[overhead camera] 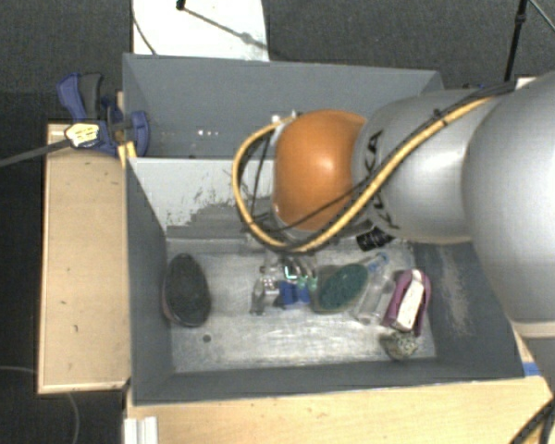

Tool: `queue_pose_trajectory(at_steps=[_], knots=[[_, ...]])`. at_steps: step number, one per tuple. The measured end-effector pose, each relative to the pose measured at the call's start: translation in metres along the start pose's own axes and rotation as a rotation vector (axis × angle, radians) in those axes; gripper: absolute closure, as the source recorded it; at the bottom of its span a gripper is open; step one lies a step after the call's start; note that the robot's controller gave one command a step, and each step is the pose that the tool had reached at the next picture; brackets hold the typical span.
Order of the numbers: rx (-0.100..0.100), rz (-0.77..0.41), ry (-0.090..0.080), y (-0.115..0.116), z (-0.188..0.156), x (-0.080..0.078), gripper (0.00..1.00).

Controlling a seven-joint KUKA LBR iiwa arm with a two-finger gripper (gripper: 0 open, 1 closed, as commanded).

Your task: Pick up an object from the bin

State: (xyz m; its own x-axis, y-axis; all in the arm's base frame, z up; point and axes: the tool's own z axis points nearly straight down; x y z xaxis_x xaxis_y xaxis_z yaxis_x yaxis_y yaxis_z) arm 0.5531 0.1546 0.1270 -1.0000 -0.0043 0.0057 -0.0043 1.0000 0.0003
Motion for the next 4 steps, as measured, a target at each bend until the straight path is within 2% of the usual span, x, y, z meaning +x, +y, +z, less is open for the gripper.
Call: queue_pose_trajectory(at_steps=[1, 2, 3, 4], knots=[[-0.004, 0.102, -0.011, -0.070, 0.055, -0.003, 0.00], [-0.004, 0.101, -0.018, -0.068, 0.052, -0.004, 1.00], [-0.001, 0.040, -0.017, -0.086, -0.063, -0.022, 1.00], [0.001, -0.282, -0.012, -0.104, -0.156, -0.022, 1.00]])
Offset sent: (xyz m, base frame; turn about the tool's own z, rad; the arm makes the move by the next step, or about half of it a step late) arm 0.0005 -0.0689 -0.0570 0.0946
